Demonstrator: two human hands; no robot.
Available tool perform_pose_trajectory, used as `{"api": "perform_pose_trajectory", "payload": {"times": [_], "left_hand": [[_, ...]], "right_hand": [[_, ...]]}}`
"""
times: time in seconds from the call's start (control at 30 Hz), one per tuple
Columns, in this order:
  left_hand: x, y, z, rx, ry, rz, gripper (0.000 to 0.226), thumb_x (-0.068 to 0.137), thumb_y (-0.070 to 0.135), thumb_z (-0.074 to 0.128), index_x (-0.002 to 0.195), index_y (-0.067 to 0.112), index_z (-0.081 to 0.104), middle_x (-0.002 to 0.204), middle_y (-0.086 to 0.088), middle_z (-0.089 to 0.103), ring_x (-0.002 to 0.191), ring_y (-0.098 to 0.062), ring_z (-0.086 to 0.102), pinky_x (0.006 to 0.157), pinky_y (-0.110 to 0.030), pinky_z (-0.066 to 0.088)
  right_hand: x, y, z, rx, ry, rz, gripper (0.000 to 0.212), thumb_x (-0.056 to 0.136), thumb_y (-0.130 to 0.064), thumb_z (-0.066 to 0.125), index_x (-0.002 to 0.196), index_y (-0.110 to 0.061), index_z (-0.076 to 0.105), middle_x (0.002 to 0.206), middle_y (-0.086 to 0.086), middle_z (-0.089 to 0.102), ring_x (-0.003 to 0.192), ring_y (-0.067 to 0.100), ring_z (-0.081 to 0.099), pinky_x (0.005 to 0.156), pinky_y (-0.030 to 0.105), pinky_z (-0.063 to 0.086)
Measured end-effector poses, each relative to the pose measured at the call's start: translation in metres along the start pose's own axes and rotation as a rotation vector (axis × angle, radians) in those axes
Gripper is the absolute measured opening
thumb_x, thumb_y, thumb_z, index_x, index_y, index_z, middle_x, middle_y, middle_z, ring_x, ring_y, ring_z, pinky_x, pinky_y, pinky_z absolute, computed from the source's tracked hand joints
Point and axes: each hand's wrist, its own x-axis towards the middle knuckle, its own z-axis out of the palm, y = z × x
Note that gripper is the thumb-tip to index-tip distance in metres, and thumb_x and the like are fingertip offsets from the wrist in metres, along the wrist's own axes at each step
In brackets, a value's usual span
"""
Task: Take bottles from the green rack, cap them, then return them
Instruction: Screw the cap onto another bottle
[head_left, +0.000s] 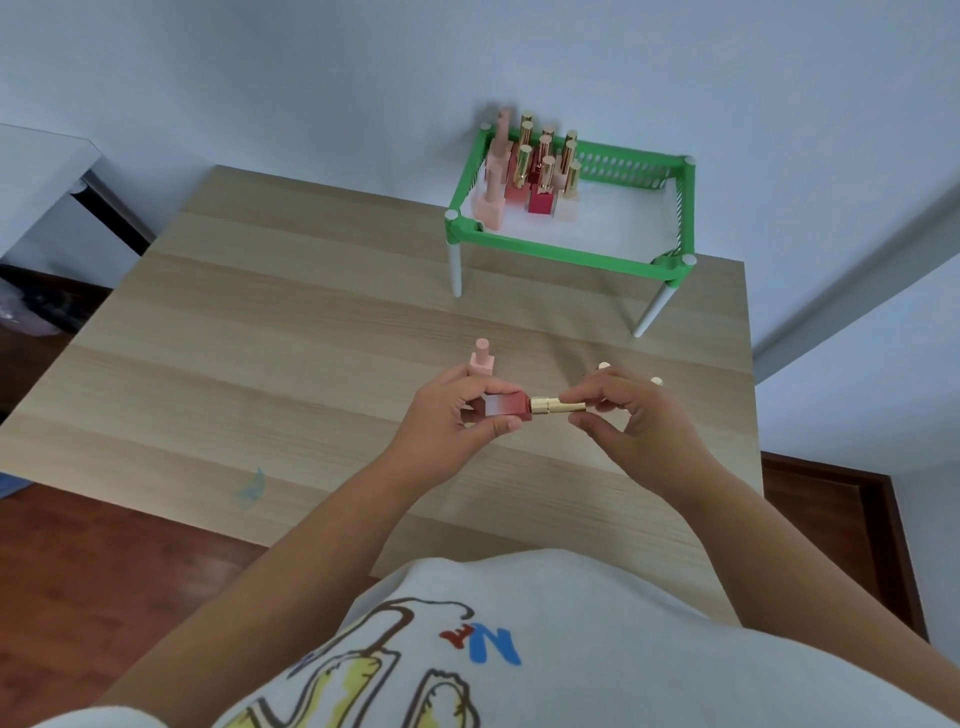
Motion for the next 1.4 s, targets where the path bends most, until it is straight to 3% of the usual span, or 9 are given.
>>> {"api": "perform_pose_trajectory", "payload": {"times": [0.13, 0.2, 0.3, 0.5, 0.73, 0.87, 1.03, 1.23, 1.4], "left_hand": [[-0.0002, 0.0020, 0.0006, 0.005, -0.004, 0.009, 0.033, 0.075, 0.015, 0.080, 0.104, 0.028, 0.072, 0.095, 0.012, 0.059, 0.088, 0.002, 0.058, 0.074, -0.008, 0.047], [0.0006, 0.0022, -0.0002, 0.004, -0.012, 0.011, 0.032, 0.076, 0.015, 0.080, 0.105, 0.026, 0.072, 0.097, 0.011, 0.059, 0.090, 0.003, 0.058, 0.076, -0.008, 0.047], [0.0010, 0.0022, 0.0004, -0.005, -0.016, 0.016, 0.033, 0.076, 0.016, 0.080, 0.105, 0.028, 0.072, 0.098, 0.012, 0.060, 0.093, 0.002, 0.059, 0.077, -0.009, 0.047], [0.0013, 0.0004, 0.0013, 0.012, -0.024, 0.025, 0.033, 0.076, 0.022, 0.080, 0.105, 0.036, 0.071, 0.095, 0.022, 0.058, 0.091, -0.005, 0.060, 0.077, -0.015, 0.051], [-0.0007, 0.0001, 0.0011, 0.016, -0.021, 0.042, 0.033, 0.077, 0.022, 0.079, 0.107, 0.032, 0.071, 0.096, 0.025, 0.058, 0.093, 0.000, 0.059, 0.078, -0.010, 0.048], [-0.0026, -0.0003, 0.0001, 0.019, -0.020, 0.029, 0.034, 0.077, 0.023, 0.080, 0.106, 0.036, 0.070, 0.096, 0.027, 0.057, 0.091, -0.003, 0.060, 0.076, -0.009, 0.048], [-0.0040, 0.0010, 0.0011, 0.004, -0.025, 0.026, 0.034, 0.077, 0.023, 0.079, 0.105, 0.039, 0.070, 0.095, 0.026, 0.058, 0.090, -0.005, 0.060, 0.074, -0.009, 0.047], [-0.0031, 0.0010, 0.0009, 0.022, -0.024, 0.025, 0.033, 0.076, 0.022, 0.080, 0.105, 0.035, 0.071, 0.094, 0.022, 0.058, 0.090, -0.006, 0.060, 0.076, -0.010, 0.049], [-0.0019, 0.0003, 0.0019, 0.036, -0.014, 0.046, 0.032, 0.076, 0.018, 0.080, 0.107, 0.024, 0.072, 0.097, 0.016, 0.058, 0.091, 0.001, 0.060, 0.076, -0.007, 0.047]], "right_hand": [[0.0003, 0.0015, 0.0012, 0.000, 0.012, 0.062, 0.023, 0.084, -0.021, 0.068, 0.096, -0.042, 0.068, 0.084, -0.015, 0.067, 0.075, 0.001, 0.056, 0.069, 0.009, 0.043], [-0.0002, 0.0040, 0.0017, 0.002, -0.003, 0.098, 0.019, 0.085, -0.029, 0.066, 0.100, -0.041, 0.068, 0.083, -0.013, 0.068, 0.073, -0.001, 0.055, 0.068, 0.007, 0.041], [-0.0026, 0.0035, 0.0001, 0.013, -0.001, 0.093, 0.034, 0.077, -0.038, 0.071, 0.111, -0.036, 0.066, 0.094, -0.015, 0.067, 0.083, 0.002, 0.058, 0.074, 0.009, 0.042], [-0.0050, 0.0023, 0.0024, -0.043, 0.036, 0.037, 0.027, 0.078, -0.016, 0.074, 0.099, -0.033, 0.069, 0.090, -0.015, 0.063, 0.079, 0.007, 0.055, 0.073, 0.019, 0.043], [-0.0041, 0.0018, 0.0011, -0.066, 0.014, 0.060, 0.021, 0.082, -0.030, 0.070, 0.101, -0.039, 0.068, 0.083, -0.018, 0.063, 0.076, -0.006, 0.053, 0.070, 0.002, 0.036], [-0.0048, 0.0021, 0.0002, -0.061, -0.005, 0.042, 0.037, 0.073, -0.033, 0.078, 0.108, -0.037, 0.066, 0.088, -0.020, 0.058, 0.078, 0.005, 0.053, 0.070, 0.009, 0.039], [-0.0030, 0.0011, 0.0025, -0.065, 0.026, 0.010, 0.026, 0.077, -0.017, 0.075, 0.097, -0.033, 0.070, 0.086, -0.017, 0.059, 0.076, 0.007, 0.052, 0.068, 0.009, 0.038], [-0.0028, 0.0031, 0.0023, -0.049, 0.012, 0.076, 0.020, 0.081, -0.032, 0.070, 0.101, -0.036, 0.069, 0.078, -0.018, 0.060, 0.074, -0.002, 0.052, 0.069, 0.005, 0.037], [-0.0040, 0.0030, -0.0004, -0.049, -0.006, 0.063, 0.039, 0.073, -0.033, 0.078, 0.110, -0.036, 0.066, 0.087, -0.013, 0.059, 0.075, 0.005, 0.051, 0.068, 0.009, 0.040]]}}
